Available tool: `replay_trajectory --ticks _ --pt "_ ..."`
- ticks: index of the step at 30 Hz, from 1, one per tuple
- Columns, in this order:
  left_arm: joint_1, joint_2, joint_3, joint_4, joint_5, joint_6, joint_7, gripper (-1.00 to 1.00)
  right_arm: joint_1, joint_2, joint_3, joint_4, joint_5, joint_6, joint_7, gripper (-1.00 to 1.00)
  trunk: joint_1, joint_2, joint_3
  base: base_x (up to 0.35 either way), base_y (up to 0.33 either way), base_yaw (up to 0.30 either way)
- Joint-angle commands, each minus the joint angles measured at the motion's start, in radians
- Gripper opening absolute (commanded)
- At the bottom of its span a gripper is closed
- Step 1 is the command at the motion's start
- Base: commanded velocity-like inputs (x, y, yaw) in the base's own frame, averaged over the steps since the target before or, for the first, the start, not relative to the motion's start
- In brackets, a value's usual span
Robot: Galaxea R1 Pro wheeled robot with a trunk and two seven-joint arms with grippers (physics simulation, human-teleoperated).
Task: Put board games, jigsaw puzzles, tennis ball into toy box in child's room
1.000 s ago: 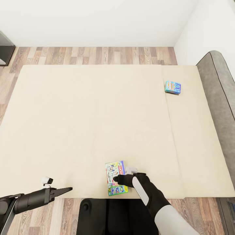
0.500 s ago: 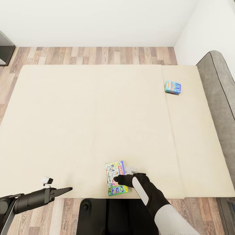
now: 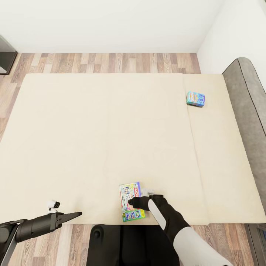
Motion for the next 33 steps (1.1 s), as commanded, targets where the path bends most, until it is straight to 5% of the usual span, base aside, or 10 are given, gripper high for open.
replay_trajectory --ticks 1,19,33 --pt "0.000 0.000 0.000 0.000 -0.001 0.011 -0.004 1.00 -0.001 0.000 0.002 -0.001 -0.008 0.003 -0.007 1.00 0.001 -0.002 -0.001 0.000 0.000 0.000" --pt "0.000 0.000 0.000 0.000 -0.002 0.011 -0.003 1.00 -0.014 0.000 0.005 -0.003 -0.009 0.055 -0.027 1.00 0.001 -0.002 -0.001 0.000 0.000 0.000" --pt "0.000 0.000 0.000 0.000 -0.002 0.011 -0.004 1.00 -0.014 0.000 0.003 -0.041 -0.020 0.128 -0.230 1.00 0.001 -0.002 -0.001 0.000 0.000 0.000"
